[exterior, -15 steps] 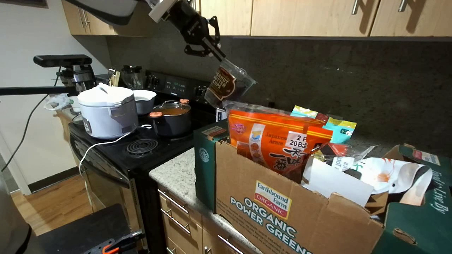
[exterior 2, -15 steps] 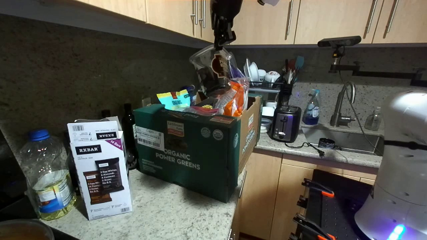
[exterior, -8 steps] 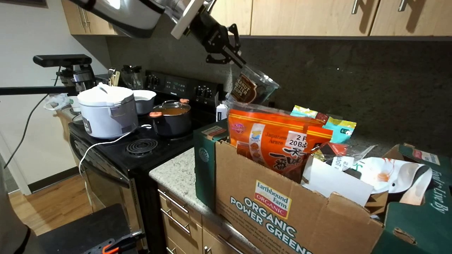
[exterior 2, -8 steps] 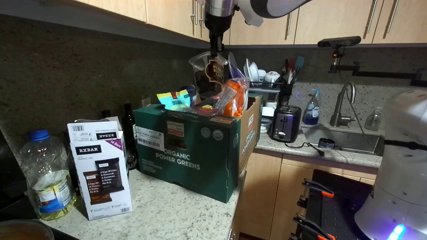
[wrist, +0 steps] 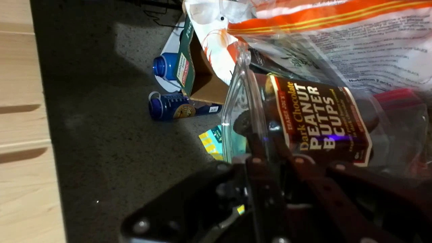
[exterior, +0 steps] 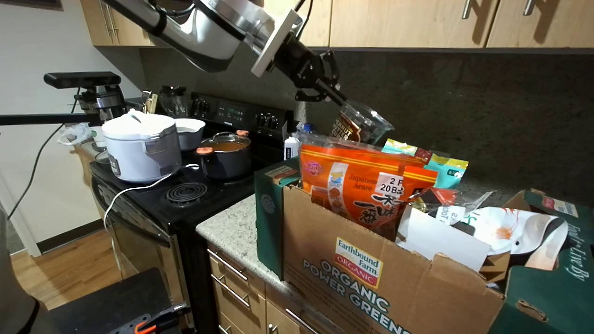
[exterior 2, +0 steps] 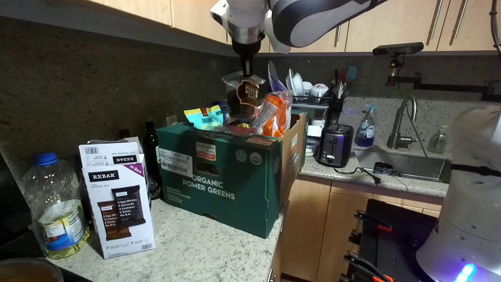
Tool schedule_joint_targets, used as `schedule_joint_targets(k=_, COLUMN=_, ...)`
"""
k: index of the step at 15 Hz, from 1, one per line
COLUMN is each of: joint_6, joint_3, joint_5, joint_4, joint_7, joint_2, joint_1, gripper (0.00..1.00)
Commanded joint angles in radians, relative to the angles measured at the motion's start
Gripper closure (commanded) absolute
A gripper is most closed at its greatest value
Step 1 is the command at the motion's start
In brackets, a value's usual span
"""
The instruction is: Put the tub of peanut butter cups in the box
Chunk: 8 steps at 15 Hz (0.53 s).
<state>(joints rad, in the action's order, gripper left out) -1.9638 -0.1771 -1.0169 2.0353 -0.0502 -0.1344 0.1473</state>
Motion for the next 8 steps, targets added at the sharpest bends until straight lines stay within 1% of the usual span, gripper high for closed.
schedule_joint_targets(k=1, joint_6=0.009, joint_3=0.016, joint_5=-0.028, joint_4=-0.036, joint_7=-0.035, joint_2=0.043, joint_1=-0.012, gripper=0.97)
schedule_joint_targets(k=3, joint_6=0.013, joint_3=0.026, joint_5=-0.041, joint_4=-0.031, joint_7=-0.060, joint_2=0.058, joint_1=-0.019, gripper=0.97)
schedule_joint_targets(k=8, joint_6=0.051, joint_3=0.048, joint_5=-0.102, joint_4=-0.026, joint_7=-0.210, joint_2=0.104, joint_1=-0.034, gripper=0.97)
